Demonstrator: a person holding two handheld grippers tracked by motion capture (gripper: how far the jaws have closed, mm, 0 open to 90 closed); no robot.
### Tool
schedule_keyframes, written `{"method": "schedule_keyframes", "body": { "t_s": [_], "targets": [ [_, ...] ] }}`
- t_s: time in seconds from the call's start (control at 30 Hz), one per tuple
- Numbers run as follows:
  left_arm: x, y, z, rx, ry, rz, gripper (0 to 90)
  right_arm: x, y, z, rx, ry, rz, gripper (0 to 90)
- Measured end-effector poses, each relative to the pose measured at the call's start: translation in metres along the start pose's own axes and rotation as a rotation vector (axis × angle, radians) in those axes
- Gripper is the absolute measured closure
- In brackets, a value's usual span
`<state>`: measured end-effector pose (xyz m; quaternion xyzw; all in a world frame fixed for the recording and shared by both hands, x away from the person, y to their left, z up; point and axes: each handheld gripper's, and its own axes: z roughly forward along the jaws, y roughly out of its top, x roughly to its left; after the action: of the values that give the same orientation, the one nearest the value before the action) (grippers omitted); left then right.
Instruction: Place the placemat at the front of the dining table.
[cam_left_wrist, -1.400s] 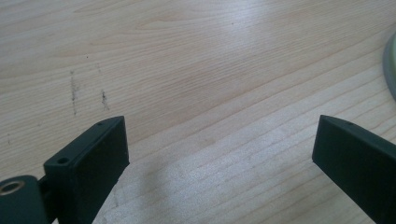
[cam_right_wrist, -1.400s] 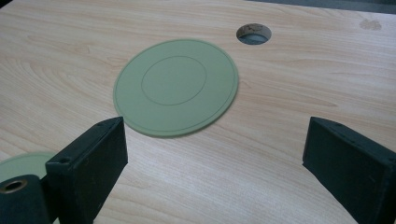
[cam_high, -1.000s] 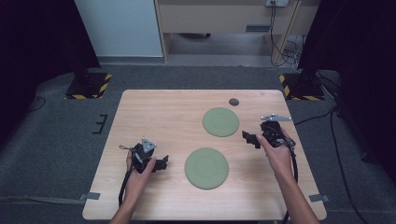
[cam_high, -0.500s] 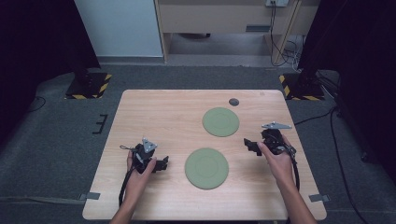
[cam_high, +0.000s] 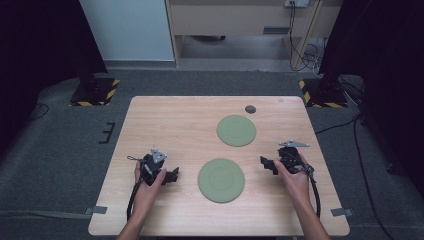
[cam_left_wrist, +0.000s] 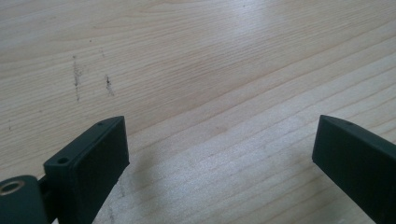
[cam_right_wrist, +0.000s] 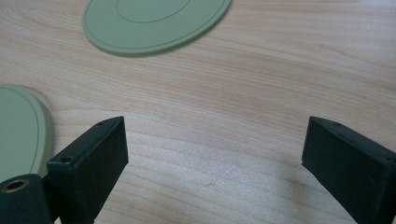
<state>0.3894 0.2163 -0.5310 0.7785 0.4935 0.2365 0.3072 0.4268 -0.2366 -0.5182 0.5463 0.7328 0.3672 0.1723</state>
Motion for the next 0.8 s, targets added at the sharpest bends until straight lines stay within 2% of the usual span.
{"method": "schedule_keyframes", "body": {
  "t_s": [0.17,0.33,0.4,0.47,0.57,0.67,0.8],
  "targets": [
    [0.002,-0.002,0.002,0.008,0.005,-0.007,3.0,0.002,-0.005,0.006,0.003,-0.015,0.011,6.9],
    [0.006,-0.003,0.005,0.006,-0.004,-0.041,1.5,0.002,-0.010,0.015,0.005,-0.073,0.029,6.5],
    [0.007,-0.003,0.005,0.008,-0.007,-0.045,1.5,0.003,-0.011,0.017,-0.010,-0.117,0.013,7.1],
    [0.008,-0.003,0.006,0.014,-0.014,-0.055,1.1,0.004,-0.012,0.018,-0.014,-0.137,0.006,7.1],
    [0.010,-0.002,0.006,0.022,-0.024,-0.066,0.2,0.007,-0.012,0.020,0.012,-0.182,-0.039,6.2],
    [0.009,-0.003,0.006,0.022,-0.023,-0.068,0.2,0.007,-0.013,0.019,0.023,-0.187,-0.031,1.1],
    [0.009,-0.003,0.006,0.022,-0.023,-0.068,0.2,0.007,-0.013,0.019,0.029,-0.198,-0.017,0.3]
  ]
}}
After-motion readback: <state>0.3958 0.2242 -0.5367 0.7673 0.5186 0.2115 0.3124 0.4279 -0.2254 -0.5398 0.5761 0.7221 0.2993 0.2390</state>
